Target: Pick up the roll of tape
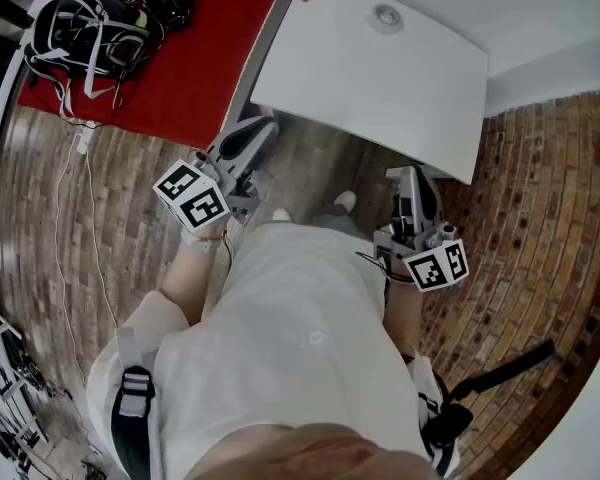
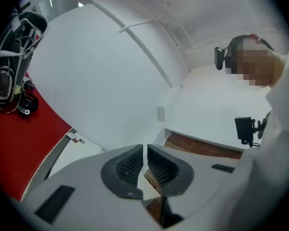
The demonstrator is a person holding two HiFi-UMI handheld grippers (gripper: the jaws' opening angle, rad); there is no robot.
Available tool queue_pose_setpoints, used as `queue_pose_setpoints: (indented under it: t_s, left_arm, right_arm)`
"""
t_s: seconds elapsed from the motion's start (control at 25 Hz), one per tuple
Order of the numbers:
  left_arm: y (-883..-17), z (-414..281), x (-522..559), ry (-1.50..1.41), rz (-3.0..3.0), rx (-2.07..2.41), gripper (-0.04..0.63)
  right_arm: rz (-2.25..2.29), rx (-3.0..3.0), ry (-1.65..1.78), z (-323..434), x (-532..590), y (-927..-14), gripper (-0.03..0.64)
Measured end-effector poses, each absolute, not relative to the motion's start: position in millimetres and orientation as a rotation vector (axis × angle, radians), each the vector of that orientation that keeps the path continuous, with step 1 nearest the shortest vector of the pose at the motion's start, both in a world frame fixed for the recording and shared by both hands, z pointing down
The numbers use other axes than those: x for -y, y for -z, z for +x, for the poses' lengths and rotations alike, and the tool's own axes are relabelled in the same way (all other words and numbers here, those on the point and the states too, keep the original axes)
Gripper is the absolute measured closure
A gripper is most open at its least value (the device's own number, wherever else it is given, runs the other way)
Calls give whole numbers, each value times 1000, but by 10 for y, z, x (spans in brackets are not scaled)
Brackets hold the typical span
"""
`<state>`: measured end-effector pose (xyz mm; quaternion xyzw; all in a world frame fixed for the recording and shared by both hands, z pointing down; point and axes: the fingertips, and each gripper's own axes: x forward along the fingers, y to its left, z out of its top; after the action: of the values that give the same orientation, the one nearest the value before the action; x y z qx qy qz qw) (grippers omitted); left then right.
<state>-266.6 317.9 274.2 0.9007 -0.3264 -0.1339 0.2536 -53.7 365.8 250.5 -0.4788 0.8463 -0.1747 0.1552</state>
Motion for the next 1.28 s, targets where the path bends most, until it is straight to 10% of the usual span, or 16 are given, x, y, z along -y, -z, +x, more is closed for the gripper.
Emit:
queue_pose_setpoints:
  t_s: [1.28]
  left_arm:
    - [-2969,-1841,-1500,172,2407,1076,583]
  right_arm:
    - [-1340,-2442,549,598,-1637,-2781,594]
